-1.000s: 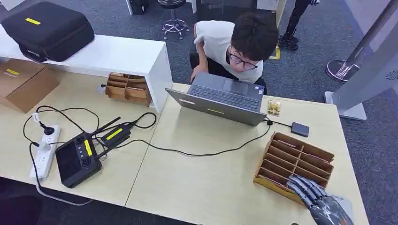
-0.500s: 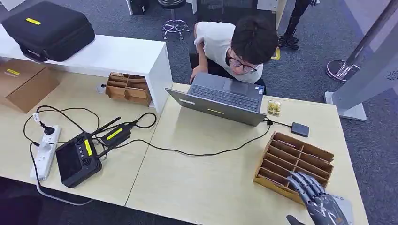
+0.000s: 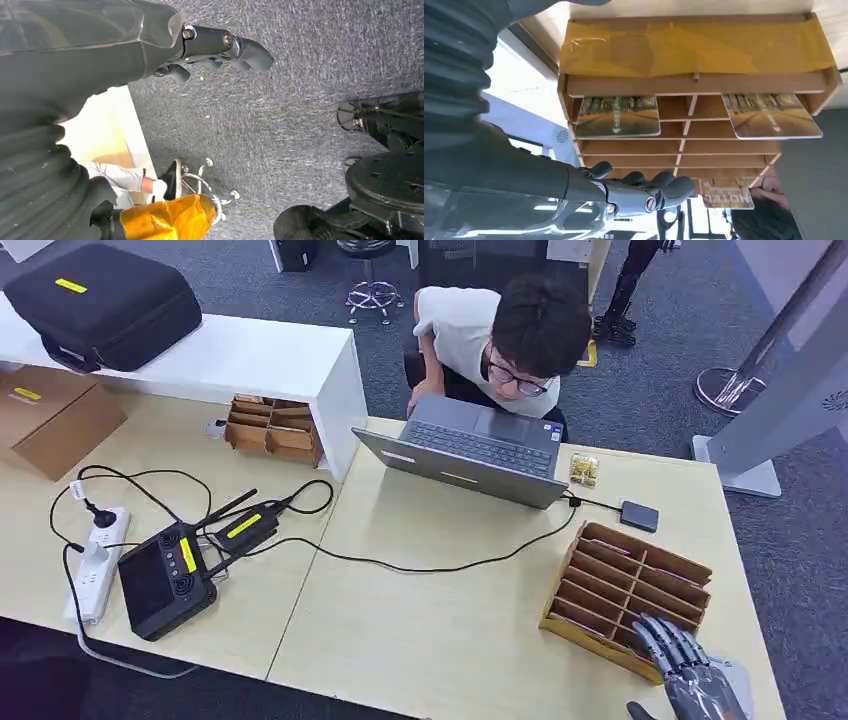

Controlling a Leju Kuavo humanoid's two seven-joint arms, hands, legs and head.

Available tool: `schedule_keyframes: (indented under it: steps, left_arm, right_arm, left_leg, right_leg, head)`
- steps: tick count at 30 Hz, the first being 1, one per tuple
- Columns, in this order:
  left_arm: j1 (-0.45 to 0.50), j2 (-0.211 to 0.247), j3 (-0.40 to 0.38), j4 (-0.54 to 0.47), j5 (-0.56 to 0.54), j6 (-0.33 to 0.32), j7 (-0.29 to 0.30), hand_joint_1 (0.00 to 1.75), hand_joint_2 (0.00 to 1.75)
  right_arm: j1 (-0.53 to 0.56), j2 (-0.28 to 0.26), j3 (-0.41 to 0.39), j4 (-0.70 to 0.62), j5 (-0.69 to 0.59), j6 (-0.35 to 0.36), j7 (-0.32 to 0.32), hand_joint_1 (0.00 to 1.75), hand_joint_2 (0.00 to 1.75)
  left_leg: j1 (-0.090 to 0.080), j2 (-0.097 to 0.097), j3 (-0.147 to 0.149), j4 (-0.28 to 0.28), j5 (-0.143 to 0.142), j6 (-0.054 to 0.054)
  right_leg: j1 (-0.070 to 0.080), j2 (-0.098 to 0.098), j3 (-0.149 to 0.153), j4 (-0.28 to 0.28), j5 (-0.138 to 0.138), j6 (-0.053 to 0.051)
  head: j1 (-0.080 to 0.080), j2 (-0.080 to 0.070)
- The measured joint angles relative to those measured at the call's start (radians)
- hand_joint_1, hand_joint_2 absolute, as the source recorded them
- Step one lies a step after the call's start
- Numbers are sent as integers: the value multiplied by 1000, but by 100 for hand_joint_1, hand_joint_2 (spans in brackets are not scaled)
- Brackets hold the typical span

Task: Pass the card to the sensor for recognition and then transmit it.

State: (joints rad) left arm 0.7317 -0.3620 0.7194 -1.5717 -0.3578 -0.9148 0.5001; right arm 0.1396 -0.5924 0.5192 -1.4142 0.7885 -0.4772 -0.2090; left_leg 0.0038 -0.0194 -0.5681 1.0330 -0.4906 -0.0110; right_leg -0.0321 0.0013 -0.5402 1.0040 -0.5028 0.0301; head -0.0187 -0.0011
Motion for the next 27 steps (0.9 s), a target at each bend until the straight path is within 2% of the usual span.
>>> schedule_keyframes:
  steps: [16,17,27]
  left_arm:
    - [-3,0,0,10,-5,2,-6,0,175]
    - [-3,0,0,10,-5,2,-6,0,175]
    - [-4,0,0,11,-10,4,-9,0,175]
  right_arm:
    - [-17,18,0,53,16,-6,16,0,175]
    - [-17,18,0,55,16,-6,16,175,175]
    - [-40,29,0,69,16,-18,3,175,175]
  left_leg:
    - [0,0,0,0,0,0]
    - [0,0,0,0,0,0]
    - [0,0,2,0,0,0]
  right_leg:
    - [0,0,0,0,0,0]
    - [0,0,0,0,0,0]
    - [0,0,0,0,0,0]
  head:
    - [0,0]
    - [0,0]
    - [0,0]
